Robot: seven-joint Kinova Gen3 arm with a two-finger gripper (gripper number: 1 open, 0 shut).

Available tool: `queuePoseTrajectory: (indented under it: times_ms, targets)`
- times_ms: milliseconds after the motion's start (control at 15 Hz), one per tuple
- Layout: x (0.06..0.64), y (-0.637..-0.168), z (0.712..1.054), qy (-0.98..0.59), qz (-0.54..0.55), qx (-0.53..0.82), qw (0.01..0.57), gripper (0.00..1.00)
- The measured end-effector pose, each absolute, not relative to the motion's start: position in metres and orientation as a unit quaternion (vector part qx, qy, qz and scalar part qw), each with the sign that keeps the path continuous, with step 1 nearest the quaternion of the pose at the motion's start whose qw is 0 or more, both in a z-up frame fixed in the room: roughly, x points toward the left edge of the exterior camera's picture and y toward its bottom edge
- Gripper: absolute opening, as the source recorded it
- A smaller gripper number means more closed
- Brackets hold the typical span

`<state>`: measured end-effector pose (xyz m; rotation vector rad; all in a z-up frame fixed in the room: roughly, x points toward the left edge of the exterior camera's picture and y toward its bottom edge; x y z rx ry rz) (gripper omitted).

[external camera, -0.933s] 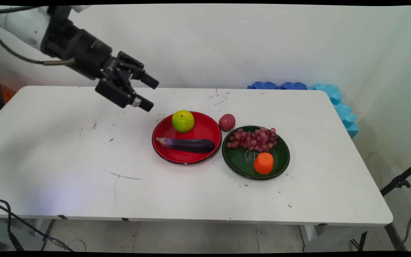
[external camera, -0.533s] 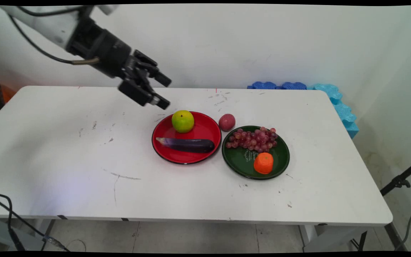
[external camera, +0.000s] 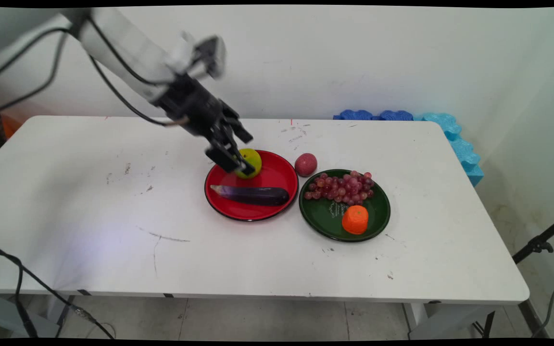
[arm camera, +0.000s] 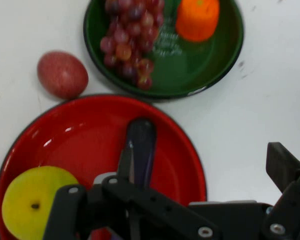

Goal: Pick up the eggplant from the red plate

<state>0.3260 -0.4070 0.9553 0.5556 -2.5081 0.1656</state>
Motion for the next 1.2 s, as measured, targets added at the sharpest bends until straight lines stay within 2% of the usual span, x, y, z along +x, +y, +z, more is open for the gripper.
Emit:
queuePoseTrajectory:
  times_ms: [467,1133,1200]
  targets:
    - [0.292,-0.441,0.879,-0.953,0.074,0.207,0.209,1.0]
    - [0.275,-0.471,0.818,-0.963,0.065,0.198,0.169,1.0]
    - [0.274,-0.472,0.814,-0.964,0.063,0.197,0.168,0.0]
